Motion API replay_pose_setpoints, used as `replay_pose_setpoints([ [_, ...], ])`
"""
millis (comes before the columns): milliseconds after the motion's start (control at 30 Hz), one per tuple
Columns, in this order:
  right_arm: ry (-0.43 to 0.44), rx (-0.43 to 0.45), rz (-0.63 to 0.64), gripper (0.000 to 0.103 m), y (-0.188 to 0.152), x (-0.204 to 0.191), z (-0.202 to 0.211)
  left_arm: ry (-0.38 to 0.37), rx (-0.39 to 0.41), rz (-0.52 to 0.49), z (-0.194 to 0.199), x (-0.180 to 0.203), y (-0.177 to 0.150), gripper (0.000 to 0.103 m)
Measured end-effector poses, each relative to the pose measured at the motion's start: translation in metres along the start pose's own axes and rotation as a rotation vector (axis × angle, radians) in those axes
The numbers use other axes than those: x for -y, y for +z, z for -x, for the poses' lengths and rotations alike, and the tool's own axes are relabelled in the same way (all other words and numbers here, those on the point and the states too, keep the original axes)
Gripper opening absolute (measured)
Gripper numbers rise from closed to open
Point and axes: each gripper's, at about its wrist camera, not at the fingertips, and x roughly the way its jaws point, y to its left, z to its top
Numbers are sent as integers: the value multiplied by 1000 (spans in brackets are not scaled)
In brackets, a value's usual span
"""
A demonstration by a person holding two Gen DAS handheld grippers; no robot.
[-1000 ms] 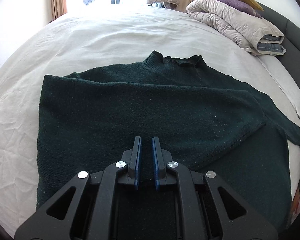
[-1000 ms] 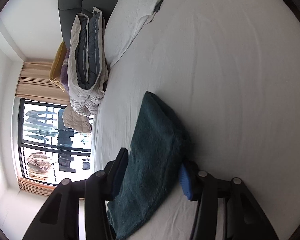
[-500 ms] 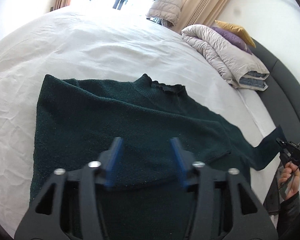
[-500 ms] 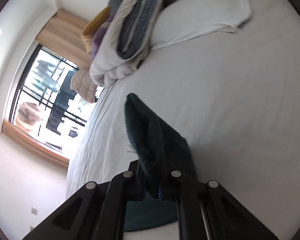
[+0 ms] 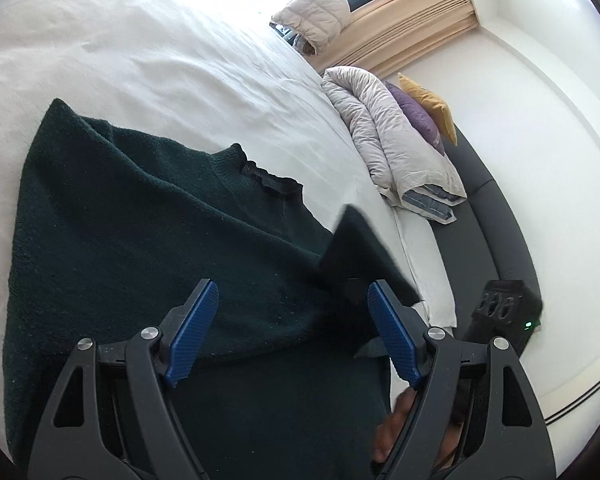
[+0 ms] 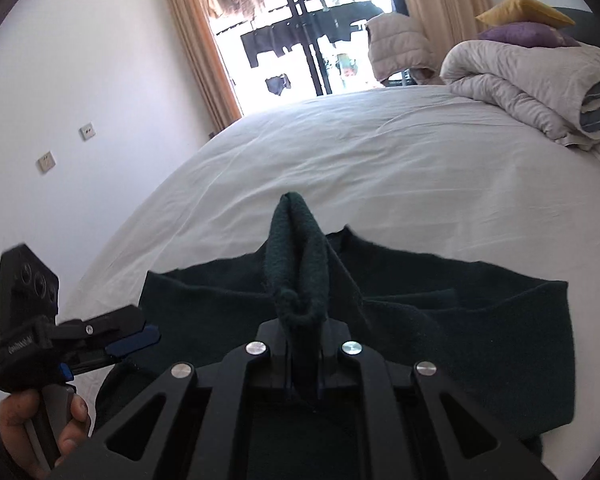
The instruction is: Fold small clothes
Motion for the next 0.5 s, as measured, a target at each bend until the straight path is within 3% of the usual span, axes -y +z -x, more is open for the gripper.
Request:
replay_pose_setpoints([
  [100,32,-84,-12,16,-16,-2,-32,-15,-47,15,-14,-3,1,77],
  [200,81,-158,-64,32,-39,5,-45,4,-100,39,-33,-6,-2,77],
  [367,139,-77,-129,70,-54,23,-7,56,-156,52,-58,-9,-14,77],
  [500,172,-47,-203,71,-68,47,26,70,-180,41,-73,1,-16,77],
])
